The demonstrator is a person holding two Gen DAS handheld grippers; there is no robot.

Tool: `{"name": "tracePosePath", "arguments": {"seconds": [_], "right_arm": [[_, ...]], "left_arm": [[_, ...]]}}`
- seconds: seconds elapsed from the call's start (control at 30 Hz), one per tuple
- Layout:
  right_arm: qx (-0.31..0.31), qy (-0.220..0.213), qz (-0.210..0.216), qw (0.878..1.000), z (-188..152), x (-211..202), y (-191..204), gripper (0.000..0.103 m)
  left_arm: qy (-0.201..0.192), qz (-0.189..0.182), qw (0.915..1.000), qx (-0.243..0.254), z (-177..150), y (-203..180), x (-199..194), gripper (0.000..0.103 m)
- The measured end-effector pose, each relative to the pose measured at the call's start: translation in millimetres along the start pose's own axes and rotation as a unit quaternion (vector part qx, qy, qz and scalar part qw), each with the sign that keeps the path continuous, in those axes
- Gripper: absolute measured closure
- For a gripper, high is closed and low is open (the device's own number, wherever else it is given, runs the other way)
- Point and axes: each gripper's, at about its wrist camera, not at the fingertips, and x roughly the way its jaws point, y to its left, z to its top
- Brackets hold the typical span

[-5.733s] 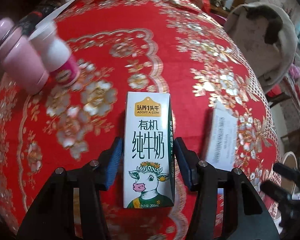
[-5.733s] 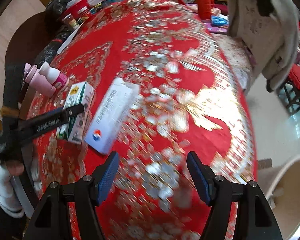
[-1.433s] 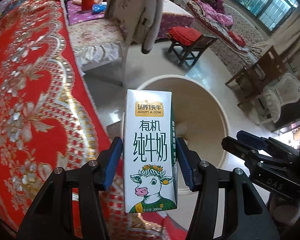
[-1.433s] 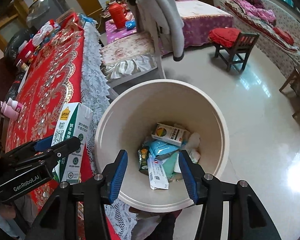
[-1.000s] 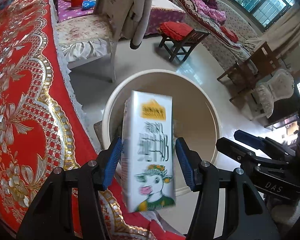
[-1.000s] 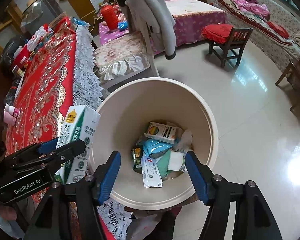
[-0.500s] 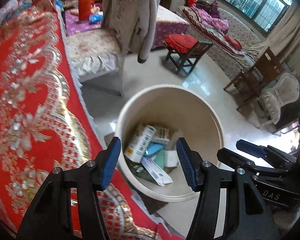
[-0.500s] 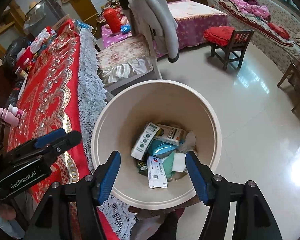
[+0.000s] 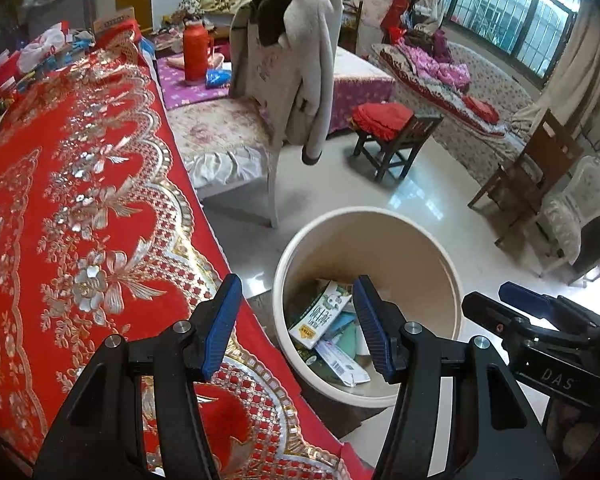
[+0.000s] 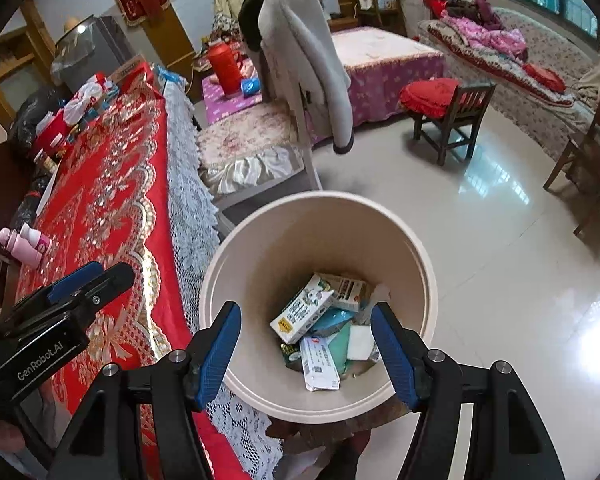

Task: Collect trash

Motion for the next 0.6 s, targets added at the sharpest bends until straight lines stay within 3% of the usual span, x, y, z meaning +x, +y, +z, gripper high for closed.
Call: {"name": "tracePosePath", "arguments": {"seconds": [0.6], "right_arm": [[-0.023,-0.126,-0.021,0.991,10,-58,32,0.036]], "left_arm": [[-0.079,0.002,0.9967,0.018,10,9,-58,0.047]]}}
